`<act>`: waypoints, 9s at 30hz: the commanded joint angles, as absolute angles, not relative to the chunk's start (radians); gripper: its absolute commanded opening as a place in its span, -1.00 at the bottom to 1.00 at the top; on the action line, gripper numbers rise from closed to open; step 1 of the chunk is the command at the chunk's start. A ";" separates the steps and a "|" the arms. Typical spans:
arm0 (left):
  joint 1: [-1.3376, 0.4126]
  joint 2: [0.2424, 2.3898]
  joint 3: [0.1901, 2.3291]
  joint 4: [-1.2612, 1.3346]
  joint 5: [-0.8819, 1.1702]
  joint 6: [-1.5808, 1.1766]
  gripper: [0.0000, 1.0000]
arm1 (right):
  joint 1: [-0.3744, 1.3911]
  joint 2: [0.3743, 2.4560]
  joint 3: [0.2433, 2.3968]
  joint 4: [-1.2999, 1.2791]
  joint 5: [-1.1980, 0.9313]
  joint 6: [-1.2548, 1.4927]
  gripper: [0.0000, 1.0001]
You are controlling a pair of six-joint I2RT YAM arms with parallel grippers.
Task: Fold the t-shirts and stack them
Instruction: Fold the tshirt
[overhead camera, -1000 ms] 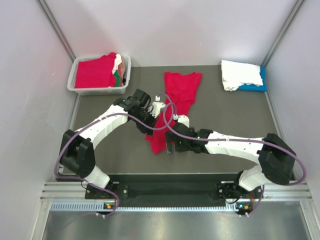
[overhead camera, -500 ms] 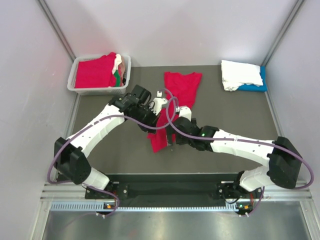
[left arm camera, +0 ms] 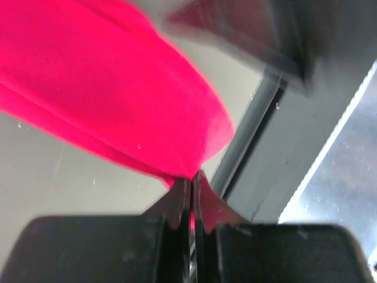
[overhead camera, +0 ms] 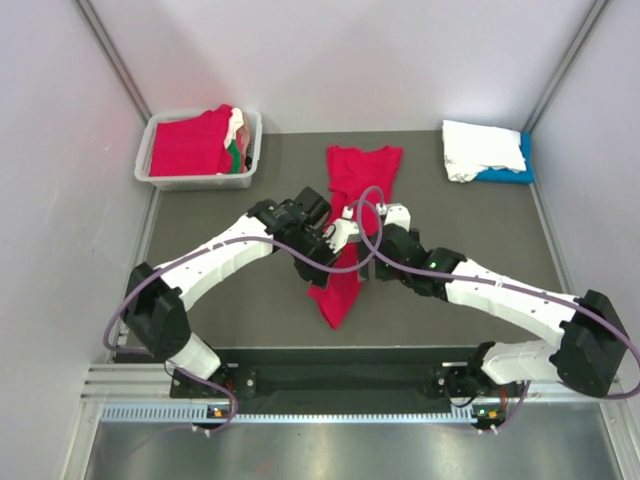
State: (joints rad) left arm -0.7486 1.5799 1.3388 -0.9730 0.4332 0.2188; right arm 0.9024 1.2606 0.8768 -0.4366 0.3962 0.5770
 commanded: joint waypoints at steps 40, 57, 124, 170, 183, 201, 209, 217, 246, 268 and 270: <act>-0.157 1.457 1.236 -0.812 0.624 0.350 0.82 | 0.587 1.848 1.514 -0.494 0.170 0.308 0.99; -0.018 1.401 1.166 -0.885 0.676 0.436 0.80 | 0.446 2.243 2.002 -0.703 0.120 0.275 0.99; 0.069 1.339 1.207 -0.991 0.723 0.434 0.80 | 0.598 2.169 1.875 -0.548 0.365 0.161 0.99; 0.072 1.315 1.181 -1.006 0.733 0.423 0.79 | 0.509 2.341 1.943 -0.529 0.308 0.176 1.00; 0.072 1.319 1.242 -1.028 0.750 0.423 0.80 | 0.508 2.497 2.097 -0.703 0.163 0.187 1.00; 0.075 1.345 1.262 -1.015 0.750 0.408 0.80 | 0.561 2.588 2.382 -0.528 -0.113 0.144 0.99; 0.077 1.339 1.270 -1.028 0.764 0.408 0.80 | 0.474 2.641 2.450 -0.443 -0.078 0.286 0.99; 0.081 1.310 1.269 -1.043 0.765 0.407 0.80 | 0.396 2.600 2.448 -0.445 -0.006 0.256 0.99; 0.080 1.167 1.201 -0.997 0.828 0.357 0.83 | 1.046 1.348 0.893 -0.548 0.376 0.468 0.99; 0.064 1.230 1.081 -0.873 0.752 0.265 0.84 | 1.449 1.540 1.117 -0.635 0.353 0.560 0.99; 0.061 1.241 1.078 -0.873 0.755 0.259 0.84 | 1.466 1.543 1.106 -0.637 0.345 0.568 0.99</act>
